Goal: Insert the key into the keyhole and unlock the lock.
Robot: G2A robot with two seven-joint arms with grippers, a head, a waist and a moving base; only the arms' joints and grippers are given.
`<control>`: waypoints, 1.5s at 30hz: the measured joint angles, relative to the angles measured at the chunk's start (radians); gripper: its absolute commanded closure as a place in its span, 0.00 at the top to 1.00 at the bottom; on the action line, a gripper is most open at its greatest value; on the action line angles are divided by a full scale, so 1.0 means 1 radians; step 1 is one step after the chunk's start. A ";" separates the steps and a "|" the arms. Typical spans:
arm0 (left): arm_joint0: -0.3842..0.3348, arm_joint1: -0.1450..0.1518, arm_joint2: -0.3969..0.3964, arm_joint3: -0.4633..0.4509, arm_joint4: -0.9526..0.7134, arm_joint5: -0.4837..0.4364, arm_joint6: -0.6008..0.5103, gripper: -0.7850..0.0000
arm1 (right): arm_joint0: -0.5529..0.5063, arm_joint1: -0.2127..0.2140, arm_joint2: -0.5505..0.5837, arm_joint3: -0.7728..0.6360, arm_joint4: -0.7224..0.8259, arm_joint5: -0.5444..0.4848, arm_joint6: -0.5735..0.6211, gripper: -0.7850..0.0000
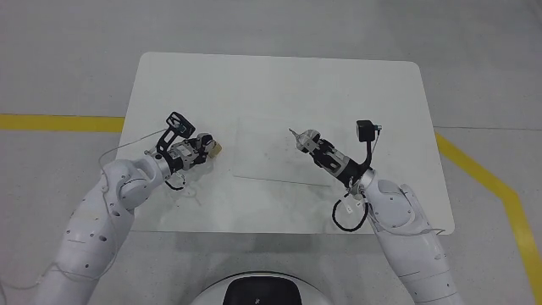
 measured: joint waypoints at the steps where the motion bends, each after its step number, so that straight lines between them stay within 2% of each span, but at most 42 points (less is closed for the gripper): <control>1: 0.000 0.000 0.000 -0.001 -0.001 0.001 -0.001 0.15 | 0.000 0.000 0.000 0.000 0.000 0.000 0.000 0.00; 5: 0.005 0.002 0.001 -0.007 -0.002 0.002 -0.003 0.22 | 0.000 0.000 0.000 0.000 0.000 0.000 0.000 0.00; 25: 0.046 0.015 -0.022 -0.044 -0.007 0.017 0.004 0.22 | 0.000 0.000 0.000 0.000 0.000 0.000 0.000 0.00; 29: 0.053 0.016 -0.022 -0.046 -0.016 0.015 0.001 0.18 | 0.000 0.000 0.000 0.000 0.000 0.000 0.000 0.00; 31: 0.054 0.017 -0.021 -0.044 -0.027 0.011 -0.005 0.11 | 0.000 0.000 0.000 0.000 0.000 0.000 0.000 0.00; 32: 0.055 0.017 -0.020 -0.043 -0.031 0.010 -0.008 0.03 | 0.000 0.000 0.000 0.000 0.000 0.000 0.000 0.00; 33: 0.055 0.017 -0.018 -0.042 -0.035 0.008 -0.012 0.00 | 0.000 0.000 0.000 0.000 0.000 0.000 0.000 0.00; 45: 0.051 0.020 -0.008 -0.043 -0.052 -0.015 -0.016 0.00 | 0.000 0.000 0.000 0.000 0.000 0.000 0.000 0.00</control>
